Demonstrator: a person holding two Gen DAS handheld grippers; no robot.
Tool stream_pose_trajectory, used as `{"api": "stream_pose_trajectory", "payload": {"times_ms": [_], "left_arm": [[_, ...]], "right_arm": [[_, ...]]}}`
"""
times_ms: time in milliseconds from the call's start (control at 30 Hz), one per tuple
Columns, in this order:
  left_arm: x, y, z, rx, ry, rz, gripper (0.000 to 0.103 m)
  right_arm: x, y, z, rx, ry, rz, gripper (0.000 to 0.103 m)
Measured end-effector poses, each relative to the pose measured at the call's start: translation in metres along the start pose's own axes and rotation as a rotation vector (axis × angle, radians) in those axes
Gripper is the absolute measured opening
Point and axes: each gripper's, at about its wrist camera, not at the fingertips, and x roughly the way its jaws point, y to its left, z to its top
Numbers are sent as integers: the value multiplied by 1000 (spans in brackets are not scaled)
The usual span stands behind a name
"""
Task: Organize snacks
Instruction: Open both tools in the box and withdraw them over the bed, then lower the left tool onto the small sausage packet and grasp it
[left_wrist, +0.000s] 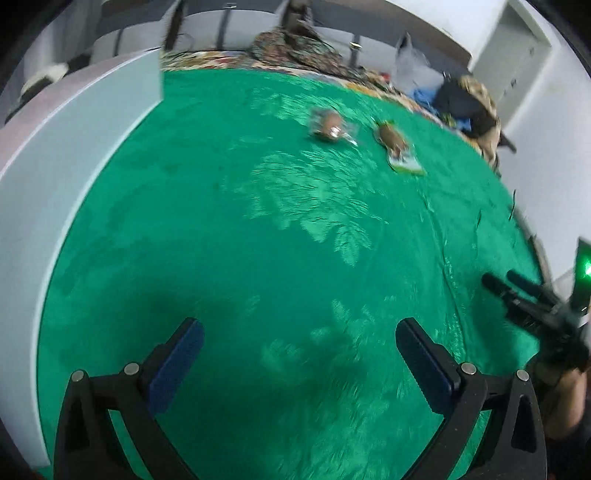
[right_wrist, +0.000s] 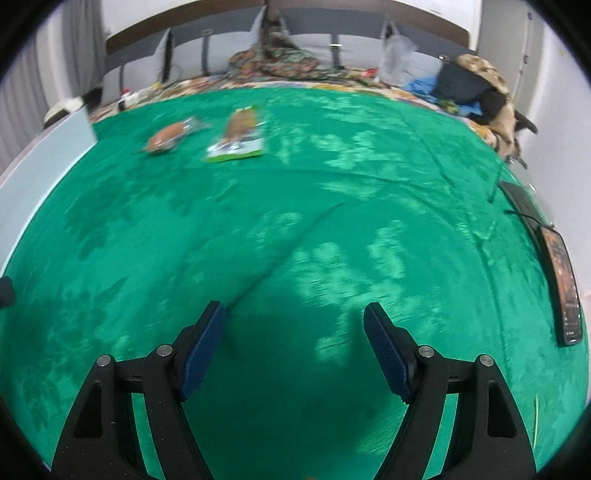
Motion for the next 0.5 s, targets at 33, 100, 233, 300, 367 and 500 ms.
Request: {"api": "stream_pose_trajectory", "payload": {"times_ms": [33,100,233,300,367,500], "left_arm": [[6,-6,3,17,0,13,103],[17,-15,8,39,-2,42,103],[37,-21,16,29,9,75,103],[39,-21,20,33,-14,98,103],[43,-23,20,42,-23,113,103],[48,-27,21,84,-38,158,103]], "right_arm": [[2,-7,2,9,-3,-3,80],[5,-15,3,18,-7,-8,80],[12,-31,5,47,-15,-15,80],[15,-35,4,61,-12,-10,80],[14,-39,5,75,-22,4,80],[15,-41,5,81,-17,5,82]]}}
